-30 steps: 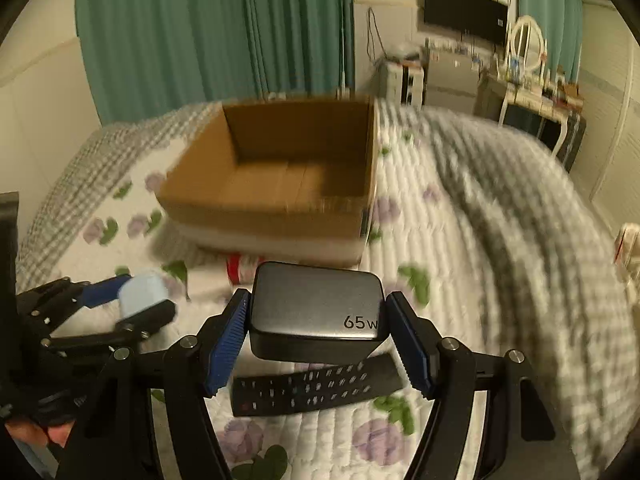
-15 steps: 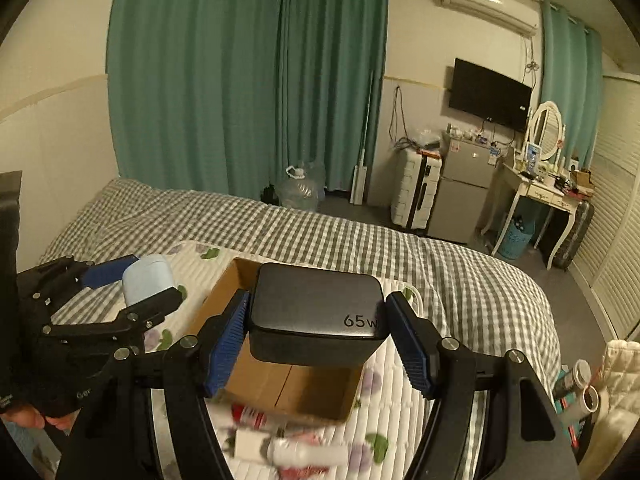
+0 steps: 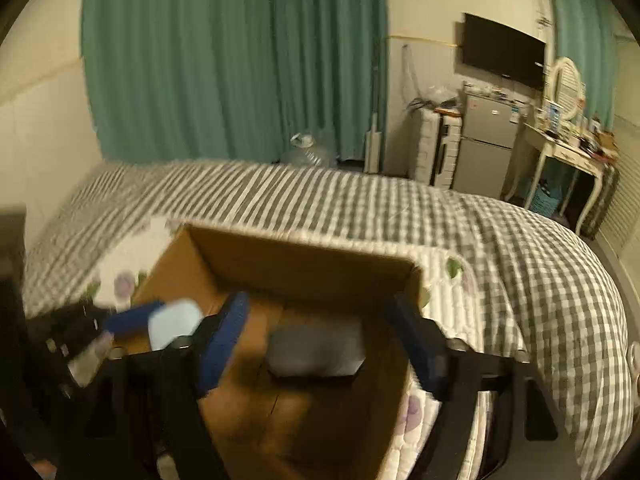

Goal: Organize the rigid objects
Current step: 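Lower both held items into the cardboard box and open both grippers, then grasp the black TV remote with the right gripper and lift it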

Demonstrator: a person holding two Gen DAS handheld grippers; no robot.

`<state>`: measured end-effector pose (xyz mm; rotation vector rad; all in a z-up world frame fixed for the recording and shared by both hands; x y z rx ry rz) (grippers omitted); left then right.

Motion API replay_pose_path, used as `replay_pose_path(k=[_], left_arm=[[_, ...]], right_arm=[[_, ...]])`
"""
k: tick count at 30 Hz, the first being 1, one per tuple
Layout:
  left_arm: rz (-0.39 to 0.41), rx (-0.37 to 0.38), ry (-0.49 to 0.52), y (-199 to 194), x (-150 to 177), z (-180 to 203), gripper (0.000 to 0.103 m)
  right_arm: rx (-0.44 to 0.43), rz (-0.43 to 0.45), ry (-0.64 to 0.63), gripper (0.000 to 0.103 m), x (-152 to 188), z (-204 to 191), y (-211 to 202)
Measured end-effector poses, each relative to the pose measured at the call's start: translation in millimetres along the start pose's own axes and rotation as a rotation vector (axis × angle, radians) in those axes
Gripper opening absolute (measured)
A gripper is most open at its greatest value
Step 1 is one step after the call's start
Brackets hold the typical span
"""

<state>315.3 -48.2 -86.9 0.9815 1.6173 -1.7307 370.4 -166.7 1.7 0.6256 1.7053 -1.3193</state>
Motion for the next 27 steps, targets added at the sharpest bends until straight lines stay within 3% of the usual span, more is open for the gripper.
replay_pose_path(k=[7,17,21,25,27], left_arm=[[0.036,-0.065,0.033,-62.9,-14.1,-3.2,0.08],[0.129,-0.116,0.005,-205.5,-30.2,-17.2,0.087],[0.103,-0.117,0.015,-225.1,-8.6,-20.0,0.088],[0.059,-0.093,0.0,-219.2,35.7,-19.0,0.088],[0.029,-0.094,0.006,-205.8,60.3,-18.7,0.088]], right_arm=[[0.043,-0.043,0.012,0.083,-14.5,18.8,-36.9],[0.223,-0.094,-0.197,0.093,-5.9,7.3,-189.1],[0.287,-0.141,-0.186,0.094,18.0,0.0,-227.4],[0.278,-0.222,-0.114,0.094,59.1,-9.9,-228.9],[0.262,-0.291,-0.052,0.094,96.7,-14.9,-215.6]])
Point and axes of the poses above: each gripper's, at about its wrist camera, not at the fingertips, and y roughly the way its jaws point, z to its right, x to its underside, the point moved 9 cm from there along y, roughly the way its jaws point, and after that the axes turned 9 degrees about z, right-handed, at the moved point
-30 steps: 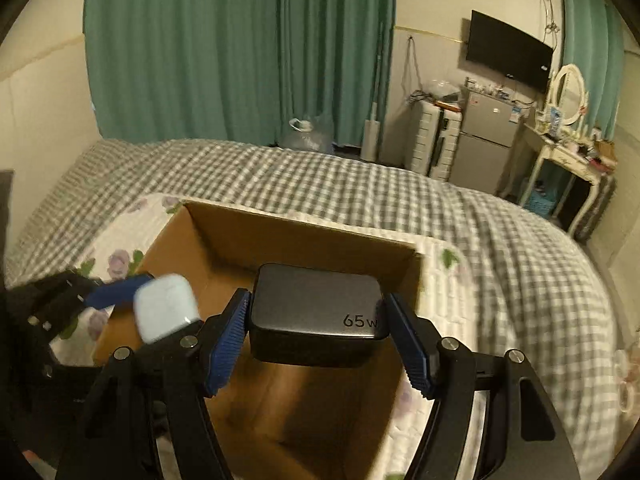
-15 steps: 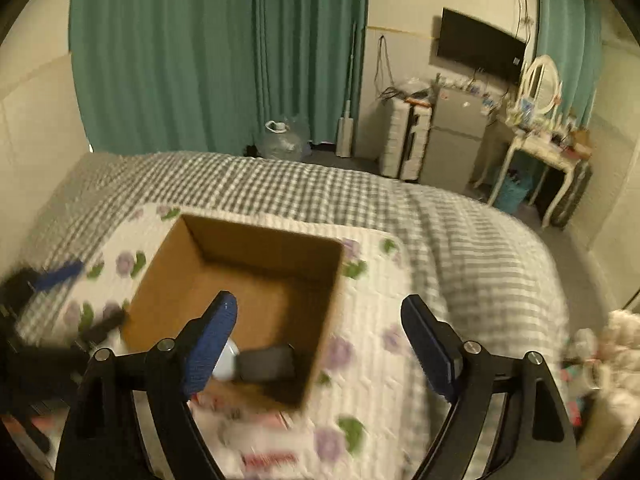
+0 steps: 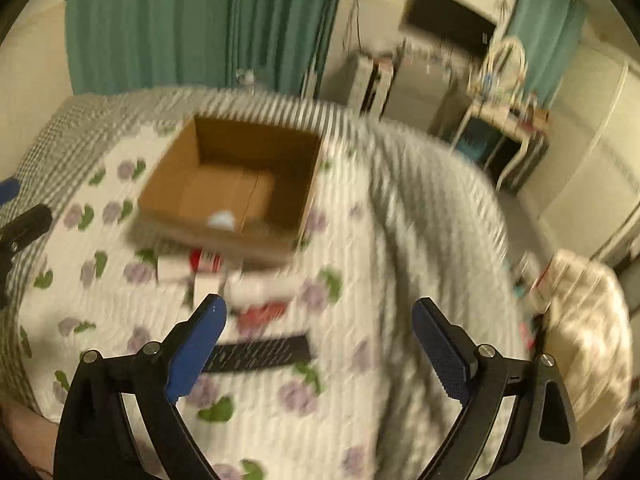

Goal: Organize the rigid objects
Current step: 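Grasp the black TV remote with the right gripper and lift it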

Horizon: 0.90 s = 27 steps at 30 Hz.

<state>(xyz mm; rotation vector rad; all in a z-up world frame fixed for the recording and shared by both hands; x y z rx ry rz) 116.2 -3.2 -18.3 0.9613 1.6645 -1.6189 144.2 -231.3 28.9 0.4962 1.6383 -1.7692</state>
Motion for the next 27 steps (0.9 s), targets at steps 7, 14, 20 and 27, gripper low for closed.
replay_pose_path(k=[7,14,20,27], left_arm=[[-0.1,-0.006,0.039,59.0,77.4,1.5,0.088],[-0.12,0.002,0.002,78.0,101.2,-14.8,0.088],[-0.124,0.005,-0.002,80.4,107.4,-20.4,0.088],[-0.133,0.006,0.005,78.4,106.4,-14.5,0.088]], right_arm=[[-0.085,-0.262,0.199,0.094,106.1,-27.9,93.5],[-0.125,-0.294,0.299,0.094,119.1,-46.4,138.4],[-0.043,-0.267,0.284,0.058,114.3,-53.5,158.7],[-0.038,-0.166,0.28,0.021,95.3,-31.0,131.3]])
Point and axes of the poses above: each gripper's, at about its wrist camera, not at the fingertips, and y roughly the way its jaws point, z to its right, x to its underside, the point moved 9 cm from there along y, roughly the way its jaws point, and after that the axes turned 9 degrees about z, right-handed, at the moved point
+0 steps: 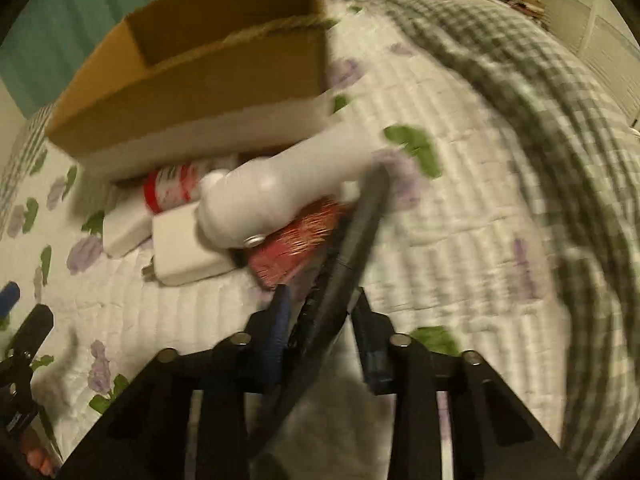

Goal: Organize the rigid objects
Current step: 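Grasp the black TV remote with the right gripper and lift it, then grasp the white spray bottle with the left gripper while the right holds the remote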

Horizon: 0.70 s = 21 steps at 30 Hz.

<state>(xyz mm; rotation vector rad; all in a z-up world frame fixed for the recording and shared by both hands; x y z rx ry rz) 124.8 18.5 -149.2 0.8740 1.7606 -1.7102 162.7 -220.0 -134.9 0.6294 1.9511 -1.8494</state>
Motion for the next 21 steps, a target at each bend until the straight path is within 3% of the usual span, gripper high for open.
replay_pose_path(k=[4,9,14,17,21], left_arm=[[0.004,0.052,0.0,-5.9,-13.4,24.0,0.088],[0.04,0.14,0.05,-4.0,-44.8,82.0,0.088],[0.073,0.192,0.181,27.5,-69.8,141.1,0.088],[0.031,0.229,0.208,54.4,-70.2,160.9,0.087],[-0.006,0.223,0.217,85.3,-66.4,172.6,0.086]], right_arm=[[0.014,0.052,0.016,0.019,-19.5,30.8,-21.7],[0.051,0.14,-0.007,0.019,-38.1,54.5,-42.9],[-0.007,0.172,0.053,0.019,-44.9,60.8,-43.2],[-0.038,0.159,0.086,0.019,-44.1,73.0,-36.8],[-0.052,0.127,0.153,0.019,-42.1,79.7,-11.5]])
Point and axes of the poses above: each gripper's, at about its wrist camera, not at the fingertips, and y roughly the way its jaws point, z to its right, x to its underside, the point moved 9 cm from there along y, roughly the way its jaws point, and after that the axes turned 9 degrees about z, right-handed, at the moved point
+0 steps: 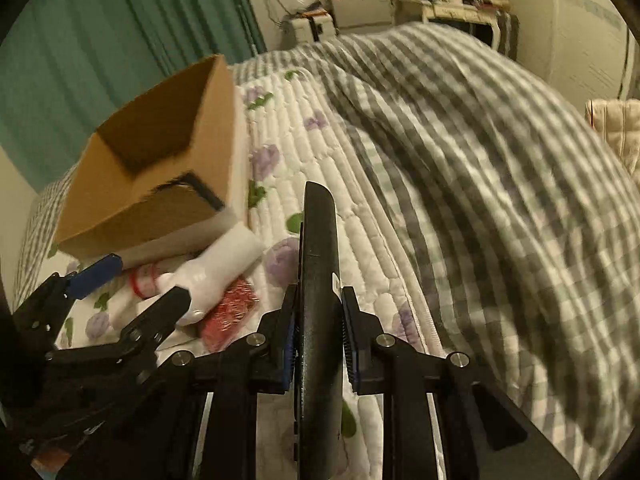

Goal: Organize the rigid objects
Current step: 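Grasp the white spray bottle with the left gripper while the right holds the remote, then lower the spray bottle and remote into the box and open both grippers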

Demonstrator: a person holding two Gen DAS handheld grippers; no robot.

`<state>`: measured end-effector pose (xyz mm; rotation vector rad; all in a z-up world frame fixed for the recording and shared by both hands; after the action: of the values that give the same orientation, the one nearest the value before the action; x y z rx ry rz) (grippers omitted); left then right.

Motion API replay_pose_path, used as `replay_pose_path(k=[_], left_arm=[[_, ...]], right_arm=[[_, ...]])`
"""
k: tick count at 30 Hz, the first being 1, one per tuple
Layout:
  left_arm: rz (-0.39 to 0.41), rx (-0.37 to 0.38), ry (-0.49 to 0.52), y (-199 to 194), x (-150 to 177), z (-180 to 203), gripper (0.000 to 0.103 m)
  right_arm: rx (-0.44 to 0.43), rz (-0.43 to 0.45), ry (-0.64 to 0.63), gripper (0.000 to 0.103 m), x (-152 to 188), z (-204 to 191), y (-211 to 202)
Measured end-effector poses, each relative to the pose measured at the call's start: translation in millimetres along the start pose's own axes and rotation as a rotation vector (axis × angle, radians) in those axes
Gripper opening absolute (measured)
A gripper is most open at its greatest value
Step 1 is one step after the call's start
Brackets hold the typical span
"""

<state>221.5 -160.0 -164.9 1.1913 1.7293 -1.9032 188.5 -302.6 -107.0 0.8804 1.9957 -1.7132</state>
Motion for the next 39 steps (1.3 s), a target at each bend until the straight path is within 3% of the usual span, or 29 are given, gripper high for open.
replay_pose_path(k=[1,4,9,15,20,24,32,39], left_arm=[[-0.01,0.008,0.0,5.4,1.3,1.7,0.086],[-0.042,0.017,0.018,20.9,6.9,8.1,0.069],[-0.038,0.031,0.034,19.4,8.6,13.4,0.068],[-0.01,0.026,0.018,-14.7,9.9,11.3,0.068],[0.048,0.01,-0.012,-60.5,5.2,5.3,0.068],[0.042,-0.039,-0.054,-92.0,1.3,-9.5,0.068],[0.171,-0.133,-0.121,-159.4,-41.5,-60.6,0.068],[0.246,-0.224,-0.151,-175.0,-91.4,-106.6,0.068]], right_arm=[[0.012,-0.004,-0.005,0.019,1.3,0.7,4.6],[0.004,-0.013,-0.007,0.019,5.0,-2.7,14.2],[0.013,-0.009,-0.04,0.019,6.0,-8.5,18.0],[0.017,0.005,-0.036,0.019,5.4,-6.2,9.4],[0.017,0.051,-0.054,0.019,-0.9,-10.6,-20.2],[0.017,0.105,-0.105,0.019,-9.9,-26.3,-52.2],[-0.073,0.194,-0.195,0.019,-48.1,-75.2,-103.6],[-0.147,0.277,-0.329,0.019,-107.6,-134.4,-119.3]])
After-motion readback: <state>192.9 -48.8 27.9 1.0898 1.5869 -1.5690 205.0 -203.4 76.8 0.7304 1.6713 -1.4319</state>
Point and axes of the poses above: each gripper's, at about its wrist camera, not at the fingertips, and y roughly the way its jaws point, z to its right, x to its underside, the point moved 9 cm from there along y, roughly the way its jaws point, and after that the axes turned 9 degrees about z, right-handed, at the moved point
